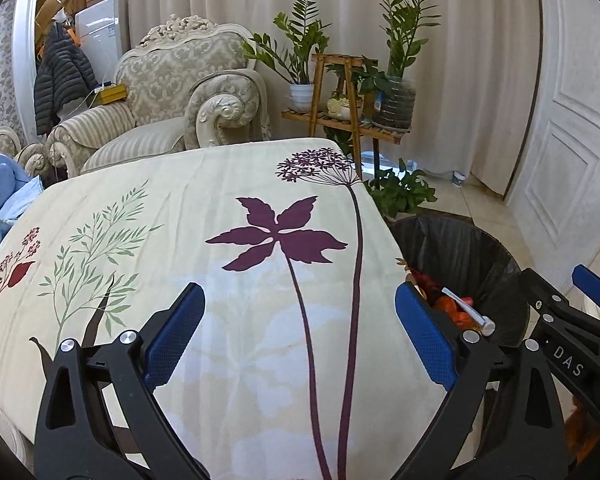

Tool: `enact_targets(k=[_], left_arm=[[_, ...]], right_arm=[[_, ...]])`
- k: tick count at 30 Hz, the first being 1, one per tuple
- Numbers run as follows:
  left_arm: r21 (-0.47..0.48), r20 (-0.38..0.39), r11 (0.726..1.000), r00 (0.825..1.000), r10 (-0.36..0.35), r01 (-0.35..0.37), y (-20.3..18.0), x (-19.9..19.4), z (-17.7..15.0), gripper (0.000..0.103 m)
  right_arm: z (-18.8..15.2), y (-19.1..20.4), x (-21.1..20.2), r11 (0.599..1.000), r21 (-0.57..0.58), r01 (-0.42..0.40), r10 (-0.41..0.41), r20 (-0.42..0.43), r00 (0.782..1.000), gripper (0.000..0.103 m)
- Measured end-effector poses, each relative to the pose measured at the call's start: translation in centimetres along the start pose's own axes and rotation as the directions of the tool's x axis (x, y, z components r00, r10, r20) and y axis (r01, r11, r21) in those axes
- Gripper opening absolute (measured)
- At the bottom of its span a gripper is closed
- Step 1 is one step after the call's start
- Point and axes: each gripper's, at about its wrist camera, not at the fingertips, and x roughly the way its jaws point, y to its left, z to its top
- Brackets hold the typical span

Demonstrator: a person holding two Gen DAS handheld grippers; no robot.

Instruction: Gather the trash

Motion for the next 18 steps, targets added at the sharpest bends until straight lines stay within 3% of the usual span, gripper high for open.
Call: enact_targets(k=[18], left_arm=[[-0.015, 0.001, 1.000, 1.000, -0.010, 0.010, 0.29, -0.20, -0.06, 0.094]], right_arm=[[-0.11, 0.15, -0.52, 1.000, 0.001, 0.006, -0.006, 0.007, 1.000, 0.076]])
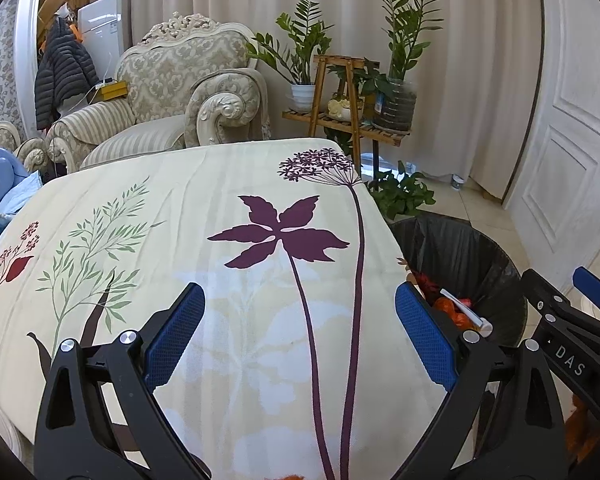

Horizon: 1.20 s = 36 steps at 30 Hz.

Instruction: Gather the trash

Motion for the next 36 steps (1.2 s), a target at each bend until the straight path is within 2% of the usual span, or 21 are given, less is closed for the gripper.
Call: enact_targets(k=[36], left_arm=[[0.017, 0.028, 1.000, 1.000, 0.007, -0.007, -0.16, -0.04, 0.11, 0.094]], right_arm=[[-0.50, 0.19, 0.33, 1.000, -0.005, 0.001, -0.001, -0.010, 1.000, 0.076]])
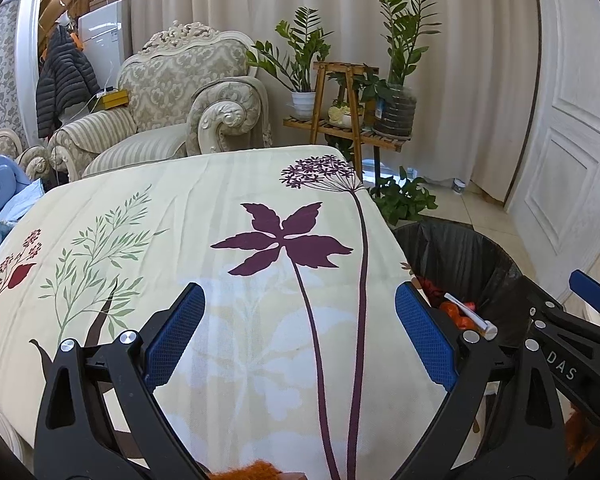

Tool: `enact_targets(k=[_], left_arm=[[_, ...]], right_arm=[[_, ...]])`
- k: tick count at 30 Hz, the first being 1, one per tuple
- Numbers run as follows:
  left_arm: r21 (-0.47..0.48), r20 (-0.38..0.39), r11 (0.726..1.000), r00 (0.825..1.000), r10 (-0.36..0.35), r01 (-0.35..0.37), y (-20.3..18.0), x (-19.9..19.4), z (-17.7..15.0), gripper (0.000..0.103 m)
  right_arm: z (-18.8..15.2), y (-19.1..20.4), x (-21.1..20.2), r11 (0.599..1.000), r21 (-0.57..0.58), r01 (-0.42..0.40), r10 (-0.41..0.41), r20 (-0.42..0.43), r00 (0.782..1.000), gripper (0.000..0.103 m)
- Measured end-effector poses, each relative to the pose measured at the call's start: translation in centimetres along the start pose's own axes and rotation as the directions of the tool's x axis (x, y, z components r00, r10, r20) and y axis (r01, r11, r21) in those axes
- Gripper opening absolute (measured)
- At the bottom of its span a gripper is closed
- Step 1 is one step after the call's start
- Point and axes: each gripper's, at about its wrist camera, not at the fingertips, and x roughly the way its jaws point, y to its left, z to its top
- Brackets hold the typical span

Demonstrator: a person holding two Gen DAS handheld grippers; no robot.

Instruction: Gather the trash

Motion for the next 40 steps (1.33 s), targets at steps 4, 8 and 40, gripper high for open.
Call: enact_targets(k=[4, 8, 40], left_arm=[[0.000, -0.004, 1.000, 1.000, -0.006, 0.006, -0.1, 0.3, 0.0, 0.094], [-0.010, -0.019, 1.000, 1.000, -0.020, 0.019, 0.0, 0.6, -0.2, 0.094], [-0.045, -0.038, 0.999, 0.999, -0.007, 0.006, 1.3, 1.7, 0.0, 0.098]], right_arm=[[-0.1, 0.1, 0.1, 1.000, -0.001, 0.002, -0.002, -0.002, 1.000, 0.076], [-0.6, 0.4, 0.5, 1.000, -0.004, 0.002, -0.002, -0.008, 1.000, 0.076], [-0.2, 1.6, 1.0, 1.000, -0.026, -0.008, 0.007, -0.022, 1.000, 0.076]])
